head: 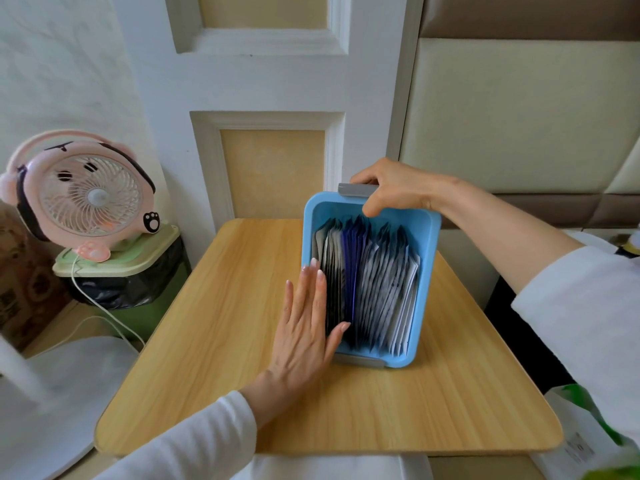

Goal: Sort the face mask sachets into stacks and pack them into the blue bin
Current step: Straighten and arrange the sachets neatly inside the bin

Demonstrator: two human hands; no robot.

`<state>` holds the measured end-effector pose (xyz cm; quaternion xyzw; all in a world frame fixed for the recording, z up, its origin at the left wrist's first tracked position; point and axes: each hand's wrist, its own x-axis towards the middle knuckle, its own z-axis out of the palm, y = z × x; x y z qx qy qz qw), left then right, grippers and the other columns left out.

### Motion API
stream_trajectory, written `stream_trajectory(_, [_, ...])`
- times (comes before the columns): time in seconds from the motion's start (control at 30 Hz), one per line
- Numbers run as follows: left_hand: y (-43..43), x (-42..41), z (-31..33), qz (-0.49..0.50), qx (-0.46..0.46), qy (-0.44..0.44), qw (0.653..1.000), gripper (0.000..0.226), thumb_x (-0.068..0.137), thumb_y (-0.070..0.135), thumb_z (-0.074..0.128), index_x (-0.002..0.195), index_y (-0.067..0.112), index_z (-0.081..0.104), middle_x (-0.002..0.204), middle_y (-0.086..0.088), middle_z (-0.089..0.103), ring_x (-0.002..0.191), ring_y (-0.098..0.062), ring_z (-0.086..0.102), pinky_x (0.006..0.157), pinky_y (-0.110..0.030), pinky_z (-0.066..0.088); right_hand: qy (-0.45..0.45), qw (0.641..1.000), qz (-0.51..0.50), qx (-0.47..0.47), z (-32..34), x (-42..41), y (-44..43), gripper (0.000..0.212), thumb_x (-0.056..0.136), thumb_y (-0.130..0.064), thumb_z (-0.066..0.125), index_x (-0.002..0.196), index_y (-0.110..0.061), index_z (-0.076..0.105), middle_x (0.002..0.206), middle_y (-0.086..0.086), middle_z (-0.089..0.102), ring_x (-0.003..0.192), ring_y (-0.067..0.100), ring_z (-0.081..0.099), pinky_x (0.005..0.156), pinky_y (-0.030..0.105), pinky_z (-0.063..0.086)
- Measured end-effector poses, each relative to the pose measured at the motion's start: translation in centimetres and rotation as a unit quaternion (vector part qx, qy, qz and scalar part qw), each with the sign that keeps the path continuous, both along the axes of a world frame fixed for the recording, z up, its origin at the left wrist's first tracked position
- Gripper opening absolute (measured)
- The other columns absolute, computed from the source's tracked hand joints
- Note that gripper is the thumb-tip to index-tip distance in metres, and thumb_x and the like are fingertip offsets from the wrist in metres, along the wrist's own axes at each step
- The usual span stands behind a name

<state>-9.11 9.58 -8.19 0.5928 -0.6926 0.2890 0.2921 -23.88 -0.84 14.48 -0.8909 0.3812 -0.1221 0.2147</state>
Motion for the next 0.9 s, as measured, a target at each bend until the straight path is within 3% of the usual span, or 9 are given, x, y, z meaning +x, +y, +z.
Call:
stream_trajectory(0.27, [0.4, 1.2, 0.0, 0.028, 0.012, -0.036, 0.999, 0.073, 0.097, 0.049, 0.032, 0.146, -0.003, 0.015, 0.155, -0.021, 0.014, 0.145, -0.03, 0.011, 0.119, -0.045, 0.007, -0.003, 1.0, -0.002, 0.01, 0.1, 0.1, -0.1, 0.037, 0.068, 0.003, 0.058, 0.048, -0.028, 0.054, 0.054, -0.008, 0.039, 0.053, 0.011, 0.033, 0.055, 0.026, 0.027])
stream_trajectory(0.5, [0.9, 1.3, 0.8, 0.073, 0.038, -0.111, 0.99, 0.081, 0.095, 0.059, 0.028, 0.146, -0.003, 0.018, 0.156, -0.019, 0.012, 0.145, -0.028, 0.011, 0.118, -0.044, 0.013, 0.007, 1.0, 0.001, 0.003, 0.1, 0.1, -0.1, 0.022, 0.067, 0.004, 0.057, 0.06, -0.016, 0.047, 0.059, -0.002, 0.038, 0.054, 0.012, 0.033, 0.054, 0.027, 0.026])
stream_trajectory(0.73, [0.0, -0.7, 0.7, 0.053, 0.007, -0.045, 0.998, 0.081, 0.096, 0.056, 0.029, 0.142, -0.01, 0.024, 0.152, -0.028, 0.017, 0.144, -0.035, 0.013, 0.119, -0.044, 0.009, 0.0, 1.0, -0.003, 0.01, 0.2, 0.0, 0.1, 0.023, 0.068, 0.004, 0.057, 0.06, -0.016, 0.048, 0.058, -0.003, 0.04, 0.053, 0.012, 0.035, 0.054, 0.025, 0.028])
stream_trajectory(0.8, [0.0, -1.1, 1.1, 0.035, -0.022, -0.011, 0.999, 0.078, 0.096, 0.052, 0.032, 0.144, -0.008, 0.018, 0.154, -0.026, 0.011, 0.144, -0.035, 0.008, 0.12, -0.043, 0.006, 0.001, 1.0, -0.004, 0.01, 0.2, 0.1, 0.2, 0.023, 0.068, 0.004, 0.058, 0.06, -0.016, 0.048, 0.057, -0.006, 0.04, 0.053, 0.011, 0.035, 0.053, 0.024, 0.028])
stream_trajectory(0.9, [0.0, -2.2, 2.3, -0.035, -0.085, -0.051, 0.994, 0.073, 0.098, 0.045, 0.033, 0.149, 0.005, 0.0, 0.158, -0.012, -0.008, 0.146, -0.029, -0.003, 0.12, -0.043, 0.001, -0.002, 1.0, -0.007, 0.01, 0.2, 0.0, 0.1, 0.023, 0.067, 0.003, 0.058, 0.06, -0.016, 0.047, 0.056, -0.007, 0.041, 0.051, 0.009, 0.036, 0.053, 0.023, 0.029])
